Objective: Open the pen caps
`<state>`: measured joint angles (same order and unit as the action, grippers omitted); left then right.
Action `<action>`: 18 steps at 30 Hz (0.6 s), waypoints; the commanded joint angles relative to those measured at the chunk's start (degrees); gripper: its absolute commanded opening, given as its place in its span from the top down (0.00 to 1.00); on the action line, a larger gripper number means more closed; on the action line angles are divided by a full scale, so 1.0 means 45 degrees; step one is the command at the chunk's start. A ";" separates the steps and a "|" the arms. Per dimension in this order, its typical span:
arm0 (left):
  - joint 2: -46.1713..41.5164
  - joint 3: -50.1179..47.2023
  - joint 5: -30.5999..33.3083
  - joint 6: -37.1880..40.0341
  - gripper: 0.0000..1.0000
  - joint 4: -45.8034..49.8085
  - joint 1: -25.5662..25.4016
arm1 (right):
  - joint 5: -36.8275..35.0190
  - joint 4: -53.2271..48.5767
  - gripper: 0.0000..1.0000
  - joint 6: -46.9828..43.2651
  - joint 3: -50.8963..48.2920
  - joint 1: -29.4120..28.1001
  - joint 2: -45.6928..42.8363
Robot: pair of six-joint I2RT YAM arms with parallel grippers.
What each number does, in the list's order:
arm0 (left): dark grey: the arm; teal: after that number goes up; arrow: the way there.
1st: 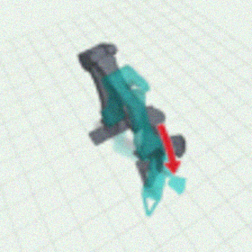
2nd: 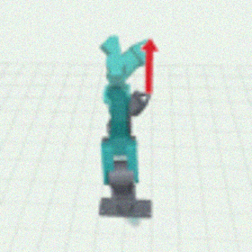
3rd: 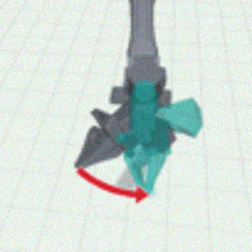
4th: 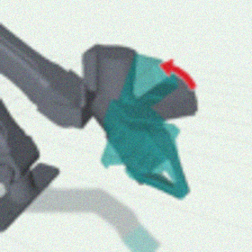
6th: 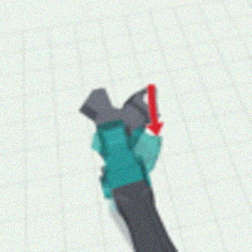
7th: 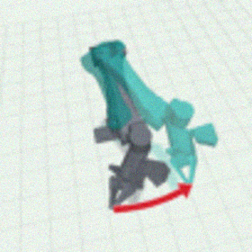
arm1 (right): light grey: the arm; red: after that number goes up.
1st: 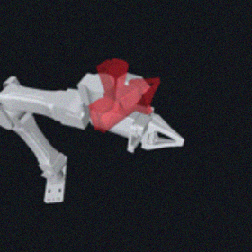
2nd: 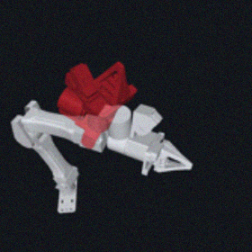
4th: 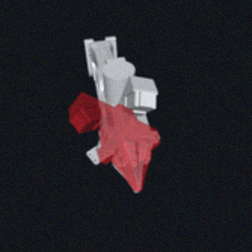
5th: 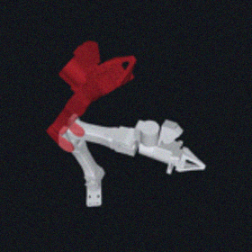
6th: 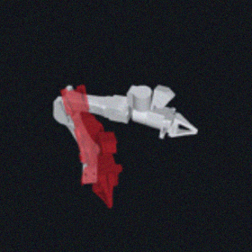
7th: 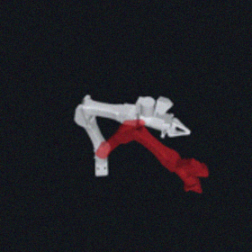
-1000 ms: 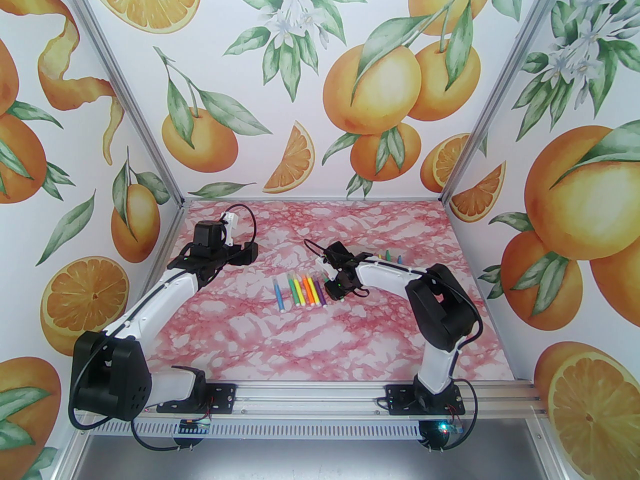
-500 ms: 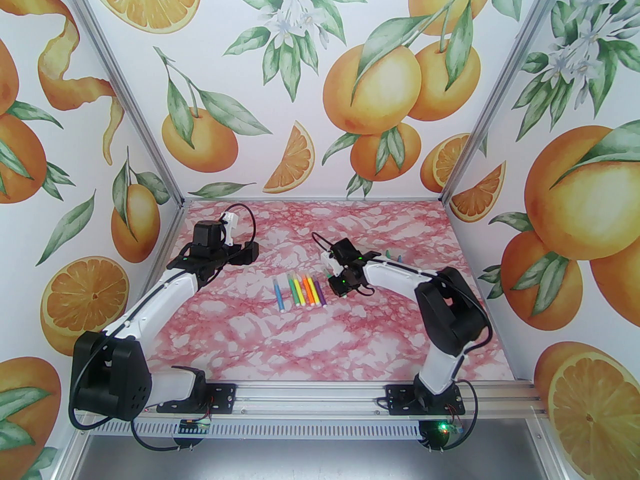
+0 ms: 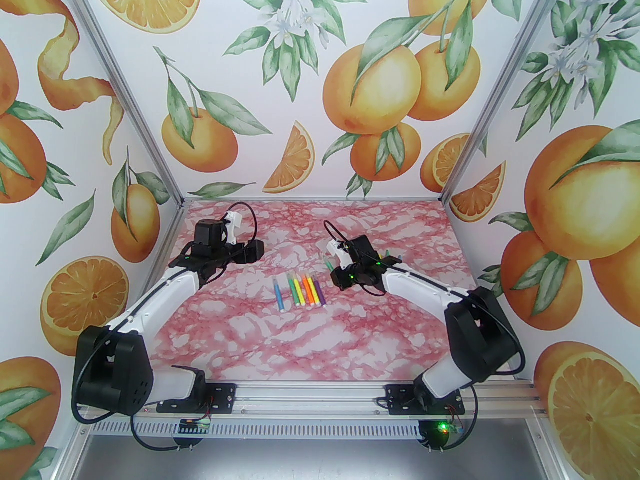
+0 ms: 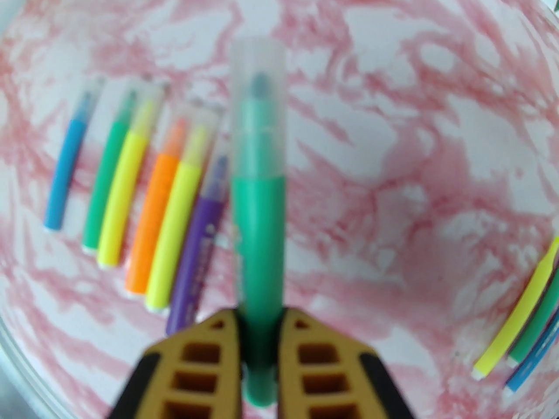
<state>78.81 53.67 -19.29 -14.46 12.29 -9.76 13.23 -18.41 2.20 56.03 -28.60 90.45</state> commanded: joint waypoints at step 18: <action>0.1249 -0.0134 -0.6816 -0.2200 0.31 -0.3231 -0.0206 | 0.2945 0.3109 1.00 0.0634 -0.0361 -0.0275 -0.0863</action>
<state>83.37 53.43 -44.91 -22.81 1.56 -10.09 23.86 -7.81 4.54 54.96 -29.21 88.38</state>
